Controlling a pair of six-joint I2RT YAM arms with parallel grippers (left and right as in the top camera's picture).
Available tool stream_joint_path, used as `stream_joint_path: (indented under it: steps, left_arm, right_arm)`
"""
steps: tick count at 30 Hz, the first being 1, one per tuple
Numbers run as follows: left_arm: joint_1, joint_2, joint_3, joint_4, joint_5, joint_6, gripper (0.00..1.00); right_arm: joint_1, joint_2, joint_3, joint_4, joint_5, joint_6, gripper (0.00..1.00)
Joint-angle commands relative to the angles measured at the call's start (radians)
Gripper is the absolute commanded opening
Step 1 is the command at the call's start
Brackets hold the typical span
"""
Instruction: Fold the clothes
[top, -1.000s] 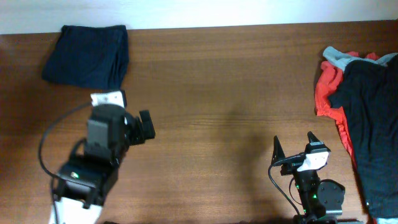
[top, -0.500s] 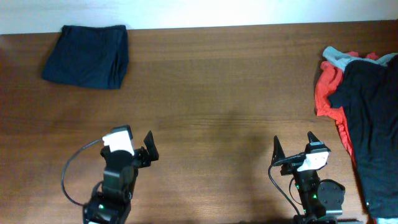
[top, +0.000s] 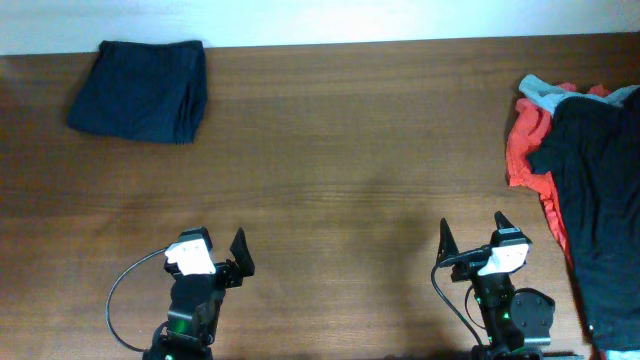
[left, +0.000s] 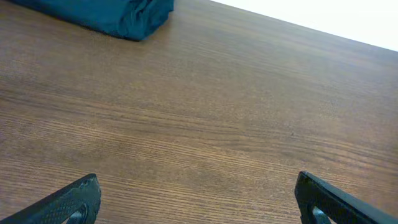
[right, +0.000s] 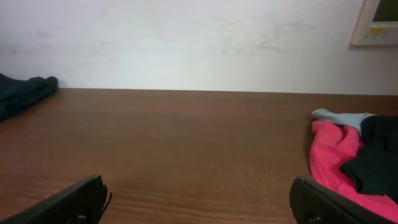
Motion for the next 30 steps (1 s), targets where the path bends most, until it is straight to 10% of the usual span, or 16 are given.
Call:
stream_joint_path:
  steps: [1,30]
  left_arm:
    - [0.012,-0.063,-0.008,-0.028,-0.04,0.013,0.99]
    - [0.14,-0.549,-0.008,-0.209,0.088,0.274,0.99]
  right_arm:
    - [0.005,-0.01,-0.005,-0.007,0.006,-0.005,0.99]
    - [0.005,-0.01,-0.005,-0.007,0.006,-0.005,0.99]
